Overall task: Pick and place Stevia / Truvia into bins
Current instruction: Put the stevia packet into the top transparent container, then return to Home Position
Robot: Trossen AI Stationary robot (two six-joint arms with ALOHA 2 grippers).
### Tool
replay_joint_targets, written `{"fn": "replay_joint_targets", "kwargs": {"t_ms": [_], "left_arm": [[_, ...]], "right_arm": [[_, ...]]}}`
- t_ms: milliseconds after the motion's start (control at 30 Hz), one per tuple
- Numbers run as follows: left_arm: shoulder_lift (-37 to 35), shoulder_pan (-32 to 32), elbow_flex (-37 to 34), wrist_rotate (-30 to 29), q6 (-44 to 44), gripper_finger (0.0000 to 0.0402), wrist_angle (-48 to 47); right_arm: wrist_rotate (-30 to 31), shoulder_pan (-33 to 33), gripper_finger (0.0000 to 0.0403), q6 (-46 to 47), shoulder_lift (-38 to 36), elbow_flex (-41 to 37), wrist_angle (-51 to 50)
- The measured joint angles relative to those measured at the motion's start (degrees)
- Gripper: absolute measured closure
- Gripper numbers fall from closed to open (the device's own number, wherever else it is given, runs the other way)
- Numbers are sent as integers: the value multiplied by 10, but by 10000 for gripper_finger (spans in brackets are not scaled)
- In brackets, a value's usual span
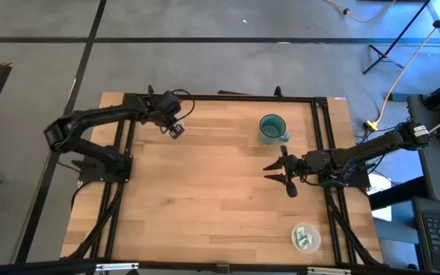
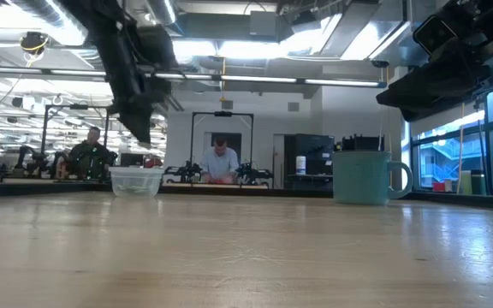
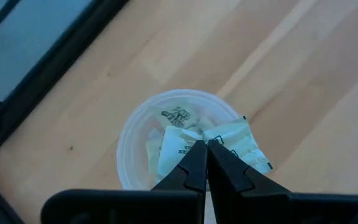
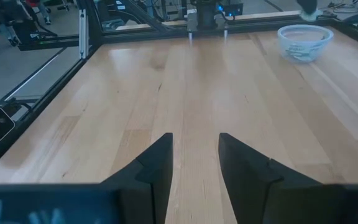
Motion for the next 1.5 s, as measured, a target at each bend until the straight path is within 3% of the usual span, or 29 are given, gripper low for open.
{"fn": "replay_joint_targets", "kwargs": {"t_ms": [333, 533, 767, 967, 1167, 1333, 1500], "left_arm": [[96, 16, 0, 7, 9, 398, 12], [102, 28, 0, 9, 10, 393, 18], [81, 30, 0, 9, 10, 349, -6], [9, 19, 0, 12, -4, 322, -2], [-125, -16, 0, 57, -33, 319, -4], [-248, -82, 0, 54, -62, 325, 0], [-343, -182, -25, 16, -105, 333, 47]], "right_arm": [[0, 0, 270, 0, 0, 0, 0], [0, 0, 270, 0, 0, 0, 0], [0, 0, 270, 2, 0, 0, 0], [0, 0, 270, 2, 0, 0, 0], [0, 0, 270, 7, -1, 0, 2], [-1, 0, 270, 68, -43, 0, 4], [0, -1, 270, 77, -113, 0, -64]]}}
